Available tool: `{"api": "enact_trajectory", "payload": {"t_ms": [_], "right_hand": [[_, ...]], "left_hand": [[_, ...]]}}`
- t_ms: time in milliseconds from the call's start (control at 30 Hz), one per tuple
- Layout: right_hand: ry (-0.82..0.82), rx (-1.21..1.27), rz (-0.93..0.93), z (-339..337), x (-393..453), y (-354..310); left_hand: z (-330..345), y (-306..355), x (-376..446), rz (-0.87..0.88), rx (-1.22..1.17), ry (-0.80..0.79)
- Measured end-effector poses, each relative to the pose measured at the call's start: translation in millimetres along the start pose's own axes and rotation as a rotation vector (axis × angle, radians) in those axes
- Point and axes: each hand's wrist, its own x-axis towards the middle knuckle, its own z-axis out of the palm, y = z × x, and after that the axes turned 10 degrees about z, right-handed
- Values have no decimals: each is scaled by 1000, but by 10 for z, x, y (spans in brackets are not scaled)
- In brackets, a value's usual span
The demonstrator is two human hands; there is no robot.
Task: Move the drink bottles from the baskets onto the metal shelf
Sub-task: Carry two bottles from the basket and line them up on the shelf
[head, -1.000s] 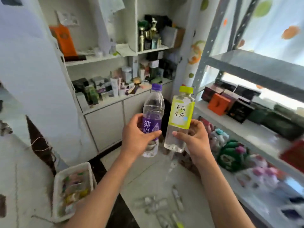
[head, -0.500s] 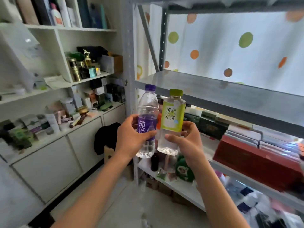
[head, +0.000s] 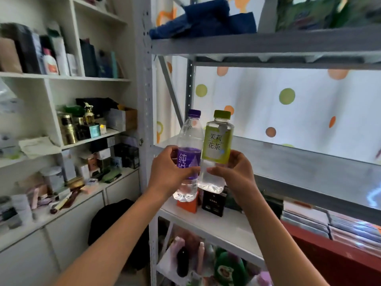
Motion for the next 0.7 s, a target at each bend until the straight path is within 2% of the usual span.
{"api": "enact_trajectory", "payload": {"t_ms": [300,433,700], "right_hand": [[39,-60,-19,263,939,-321],[1,-80,9,259,1490,-413],[-64,-150,42,183,3080,-299]], "left_hand": [[148,-409,991,46,-48,-6],[359,-627,1480,51,-28,-1],[1070,-1264,2700,17,52,29]]}}
